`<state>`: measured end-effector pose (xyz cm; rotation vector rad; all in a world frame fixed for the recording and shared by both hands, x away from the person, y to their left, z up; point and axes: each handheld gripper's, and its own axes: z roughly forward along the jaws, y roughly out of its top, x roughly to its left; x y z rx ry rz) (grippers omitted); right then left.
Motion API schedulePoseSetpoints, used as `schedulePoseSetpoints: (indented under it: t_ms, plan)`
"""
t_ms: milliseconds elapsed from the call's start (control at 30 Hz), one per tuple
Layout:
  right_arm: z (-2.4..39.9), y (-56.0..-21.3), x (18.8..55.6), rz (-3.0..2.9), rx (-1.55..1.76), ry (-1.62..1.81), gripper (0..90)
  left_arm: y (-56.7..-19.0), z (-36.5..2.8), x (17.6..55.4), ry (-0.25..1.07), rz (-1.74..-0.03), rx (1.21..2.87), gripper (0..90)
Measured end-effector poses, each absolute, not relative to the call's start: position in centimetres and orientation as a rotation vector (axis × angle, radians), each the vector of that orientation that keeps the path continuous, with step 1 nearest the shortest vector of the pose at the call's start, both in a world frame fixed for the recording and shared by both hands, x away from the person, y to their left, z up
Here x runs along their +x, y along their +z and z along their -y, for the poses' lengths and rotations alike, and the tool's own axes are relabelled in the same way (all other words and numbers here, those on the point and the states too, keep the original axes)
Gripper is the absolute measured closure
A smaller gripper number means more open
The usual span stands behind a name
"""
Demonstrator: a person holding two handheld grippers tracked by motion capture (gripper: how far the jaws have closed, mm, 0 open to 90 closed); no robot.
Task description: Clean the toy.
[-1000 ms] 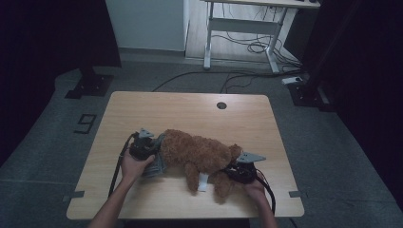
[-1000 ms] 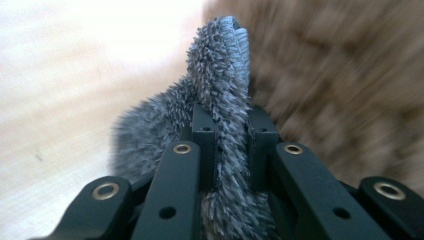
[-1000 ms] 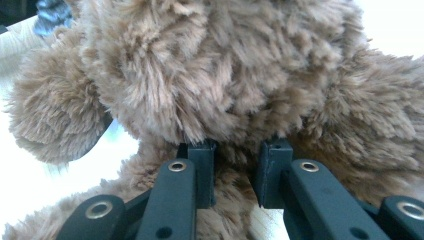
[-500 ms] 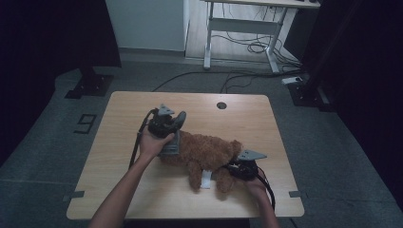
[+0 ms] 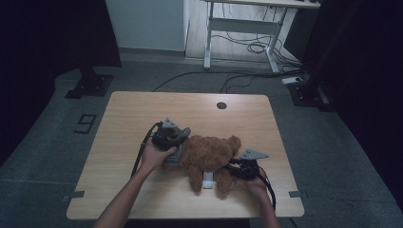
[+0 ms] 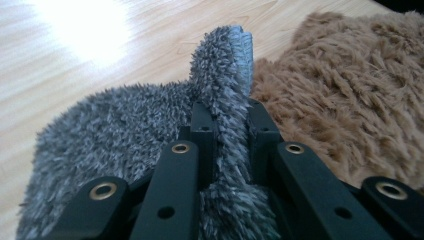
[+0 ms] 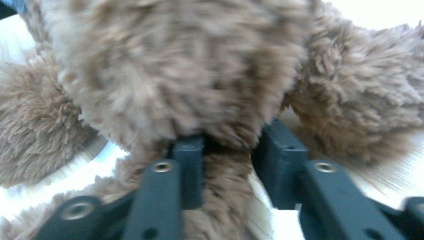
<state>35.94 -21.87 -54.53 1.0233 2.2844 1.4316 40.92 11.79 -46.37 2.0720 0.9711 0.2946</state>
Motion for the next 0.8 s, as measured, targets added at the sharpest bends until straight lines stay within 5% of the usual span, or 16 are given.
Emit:
schedulePoseSetpoints:
  t_ms: [200, 500, 800]
  plan:
    - [22.8, -53.5, 35.0, -2.279, 1.053, 1.463, 35.5, -47.3, -12.9, 38.6, 0.318, -0.947, 1.991, 78.3]
    - [25.0, -50.3, 34.3, -2.115, 1.096, 1.587, 26.0, -48.1, -12.2, 35.6, 0.442, -0.900, 1.953, 78.2]
    - [20.4, -49.1, 36.4, -2.196, 1.156, 1.522, 19.7, -48.3, -12.7, 34.9, 0.415, -0.901, 1.930, 78.3]
